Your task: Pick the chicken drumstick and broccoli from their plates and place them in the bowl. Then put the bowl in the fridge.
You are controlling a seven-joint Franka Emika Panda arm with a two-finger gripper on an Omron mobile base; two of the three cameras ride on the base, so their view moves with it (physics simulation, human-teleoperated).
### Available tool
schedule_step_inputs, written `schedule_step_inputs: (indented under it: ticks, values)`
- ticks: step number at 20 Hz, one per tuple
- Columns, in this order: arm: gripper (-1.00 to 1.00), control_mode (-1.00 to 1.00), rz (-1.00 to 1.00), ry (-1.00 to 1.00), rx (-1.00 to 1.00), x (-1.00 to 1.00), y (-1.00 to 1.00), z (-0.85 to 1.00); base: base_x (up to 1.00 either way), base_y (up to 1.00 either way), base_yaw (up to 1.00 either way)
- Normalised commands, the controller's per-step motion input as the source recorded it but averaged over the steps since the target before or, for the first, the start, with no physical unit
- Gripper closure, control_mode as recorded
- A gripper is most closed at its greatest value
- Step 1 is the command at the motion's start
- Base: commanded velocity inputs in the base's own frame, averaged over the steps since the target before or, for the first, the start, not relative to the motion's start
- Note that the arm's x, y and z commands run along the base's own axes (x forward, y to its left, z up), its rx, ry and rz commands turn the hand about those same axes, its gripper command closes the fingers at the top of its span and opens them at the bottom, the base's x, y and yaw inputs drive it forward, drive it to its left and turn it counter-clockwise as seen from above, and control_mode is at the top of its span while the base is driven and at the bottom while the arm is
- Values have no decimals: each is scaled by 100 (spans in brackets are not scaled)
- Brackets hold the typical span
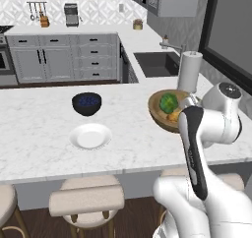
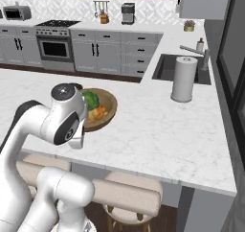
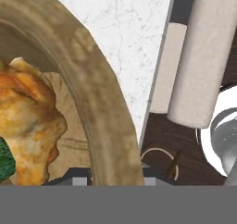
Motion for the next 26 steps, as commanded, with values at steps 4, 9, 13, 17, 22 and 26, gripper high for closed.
schedule_step_inputs:
  ticks: [4,9,13,17,22,26]
  values:
    - [100,-100,0,-1,0,-78,16,71,0,0,0]
    - [100,100,0,3,2,-59,5,35,-19,1,0]
    - [100,100,0,0,0,0,0,0,-99,32,-1]
    - [100,100,0,0,0,0,0,0,-100,92,4]
    - [100,100,0,0,0,0,0,0,-75,100,10]
    - [100,100,0,0,0,0,0,0,-9,100,41]
